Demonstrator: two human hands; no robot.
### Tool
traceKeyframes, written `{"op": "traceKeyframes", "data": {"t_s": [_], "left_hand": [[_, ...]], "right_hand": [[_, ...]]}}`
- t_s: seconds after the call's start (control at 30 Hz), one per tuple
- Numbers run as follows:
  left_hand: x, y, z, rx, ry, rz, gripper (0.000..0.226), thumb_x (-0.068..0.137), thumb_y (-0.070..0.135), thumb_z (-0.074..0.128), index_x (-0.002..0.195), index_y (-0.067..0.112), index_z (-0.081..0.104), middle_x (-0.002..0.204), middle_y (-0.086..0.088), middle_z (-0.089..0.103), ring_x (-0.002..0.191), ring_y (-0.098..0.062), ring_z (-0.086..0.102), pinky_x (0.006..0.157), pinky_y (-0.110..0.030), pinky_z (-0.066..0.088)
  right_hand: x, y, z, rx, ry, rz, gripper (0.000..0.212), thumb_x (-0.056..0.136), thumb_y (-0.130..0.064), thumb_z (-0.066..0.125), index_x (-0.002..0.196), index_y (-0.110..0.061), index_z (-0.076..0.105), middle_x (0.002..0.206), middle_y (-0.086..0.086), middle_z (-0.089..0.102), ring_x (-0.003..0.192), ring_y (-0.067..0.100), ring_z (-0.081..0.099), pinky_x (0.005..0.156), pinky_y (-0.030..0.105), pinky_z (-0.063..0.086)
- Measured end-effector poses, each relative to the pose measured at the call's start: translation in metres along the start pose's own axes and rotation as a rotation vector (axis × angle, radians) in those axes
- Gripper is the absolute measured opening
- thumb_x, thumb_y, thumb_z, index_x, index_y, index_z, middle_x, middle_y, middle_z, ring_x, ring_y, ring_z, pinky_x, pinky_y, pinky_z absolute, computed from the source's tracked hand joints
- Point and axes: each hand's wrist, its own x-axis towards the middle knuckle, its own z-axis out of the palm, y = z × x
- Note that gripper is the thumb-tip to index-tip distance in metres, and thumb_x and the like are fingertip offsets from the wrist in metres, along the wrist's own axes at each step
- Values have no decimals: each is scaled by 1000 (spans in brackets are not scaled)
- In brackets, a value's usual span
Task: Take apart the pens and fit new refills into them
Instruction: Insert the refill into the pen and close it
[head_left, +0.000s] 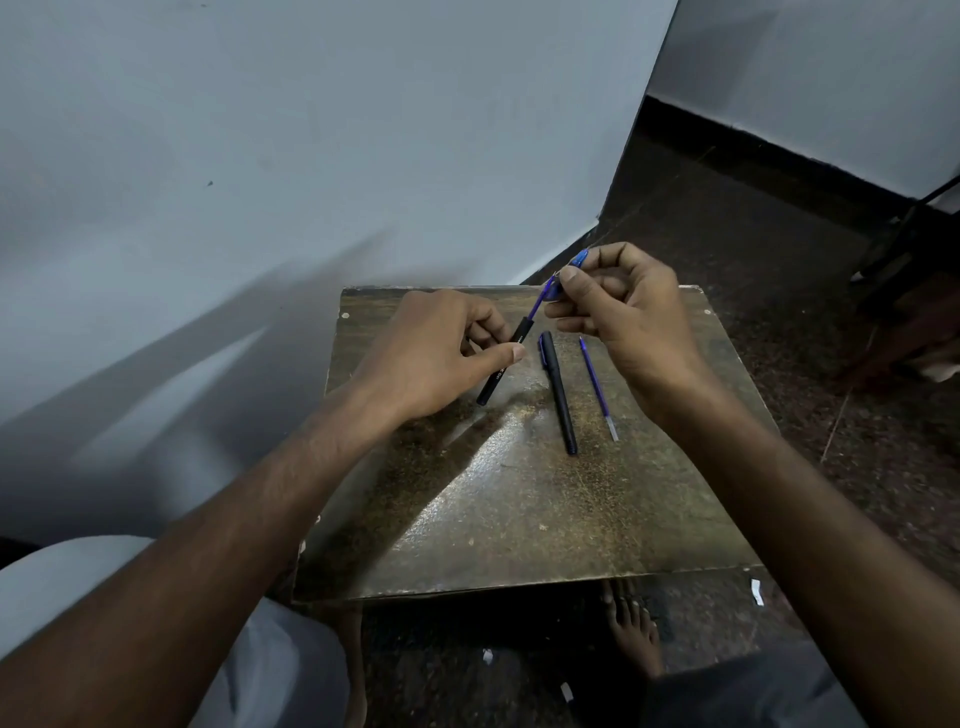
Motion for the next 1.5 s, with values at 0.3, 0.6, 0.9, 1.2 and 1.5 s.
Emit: {"op": "traceKeyframes", "data": {"t_s": [0.3,0.6,0.9,1.2,1.5], "left_hand": [[0,-1,2,14,-24,16,9,93,45,83,93,37,79,76,22,74,75,18,68,62,1,44],[0,-3,4,91,-38,16,13,93,45,83,98,33,82,77,24,72,70,12,69,60,-1,45],[1,2,6,66,-5,25,9,97,44,79,92,45,71,75,27,70,70,13,68,60,-2,41],[-1,5,7,27,33,22,8,102,41,73,103,38,80,84,21,78,77,4,72,64,-7,42],[-1,9,9,47,-9,10,18,104,40,70,119,38,80,100,22,77,86,8,65,74,-19,45]], "right_hand": [[3,-2,-3,78,71,-41,21,107,-17,65,121,-2,61,103,13,84,95,28,82,82,35,65],[3,3,-8,29,-74,54,16,106,-14,67,115,-1,63,109,21,81,88,23,79,81,35,65],[3,3,-8,42,-174,74,13,98,-10,77,108,-6,69,110,30,78,86,19,77,80,29,64],[4,9,-5,61,-173,110,18,94,-16,81,106,-4,76,99,15,82,83,14,75,80,29,63],[3,8,-1,93,-139,153,42,102,-48,68,122,-12,73,111,10,80,86,17,73,77,33,61]]}}
